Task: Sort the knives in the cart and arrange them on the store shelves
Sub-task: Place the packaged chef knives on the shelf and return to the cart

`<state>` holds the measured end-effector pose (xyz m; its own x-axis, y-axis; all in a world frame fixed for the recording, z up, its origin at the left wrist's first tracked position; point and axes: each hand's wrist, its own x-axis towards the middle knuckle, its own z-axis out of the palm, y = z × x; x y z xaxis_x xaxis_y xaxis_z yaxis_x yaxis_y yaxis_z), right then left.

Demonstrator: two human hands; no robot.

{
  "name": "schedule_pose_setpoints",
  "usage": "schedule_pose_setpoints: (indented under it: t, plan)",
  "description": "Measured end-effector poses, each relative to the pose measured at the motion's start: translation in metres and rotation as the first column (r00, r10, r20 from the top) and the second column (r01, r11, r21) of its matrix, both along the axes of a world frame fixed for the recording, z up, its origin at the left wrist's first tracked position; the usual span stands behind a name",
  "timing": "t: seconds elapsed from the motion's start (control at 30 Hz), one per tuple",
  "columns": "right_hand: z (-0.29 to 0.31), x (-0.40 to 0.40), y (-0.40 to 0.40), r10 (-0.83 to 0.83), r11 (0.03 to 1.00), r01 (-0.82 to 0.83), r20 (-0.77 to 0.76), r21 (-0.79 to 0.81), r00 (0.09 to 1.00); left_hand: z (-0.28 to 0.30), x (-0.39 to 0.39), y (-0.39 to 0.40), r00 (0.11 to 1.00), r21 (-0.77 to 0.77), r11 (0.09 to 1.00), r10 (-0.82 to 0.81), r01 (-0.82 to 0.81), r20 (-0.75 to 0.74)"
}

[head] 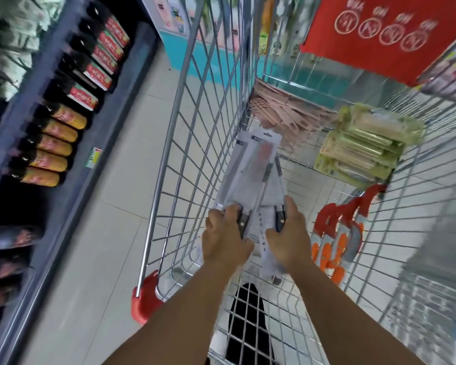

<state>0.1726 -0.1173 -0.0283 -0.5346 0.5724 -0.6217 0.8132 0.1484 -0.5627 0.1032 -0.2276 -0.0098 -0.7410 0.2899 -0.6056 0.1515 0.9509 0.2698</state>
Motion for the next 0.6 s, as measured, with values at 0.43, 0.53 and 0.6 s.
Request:
schedule_pose_setpoints:
  t: [0.43, 0.53, 0.6]
  plan:
    - [0.147, 0.013, 0.017, -0.068, 0.985, 0.105, -0.251, 0.135, 0.966, 0.140, 0.008, 0.009, 0.982, 0.325, 0.944, 0.106, -0.051, -0.153]
    - [0.180, -0.001, 0.016, -0.027, 0.982, 0.094, -0.366, 0.166, 0.930, 0.175, 0.001, 0.002, 0.951, 0.431, 0.900, 0.189, -0.067, -0.246]
    - [0.204, -0.012, 0.010, 0.009, 0.982, 0.071, -0.416, 0.175, 0.909, 0.198, -0.006, -0.006, 0.918, 0.505, 0.860, 0.257, -0.075, -0.301]
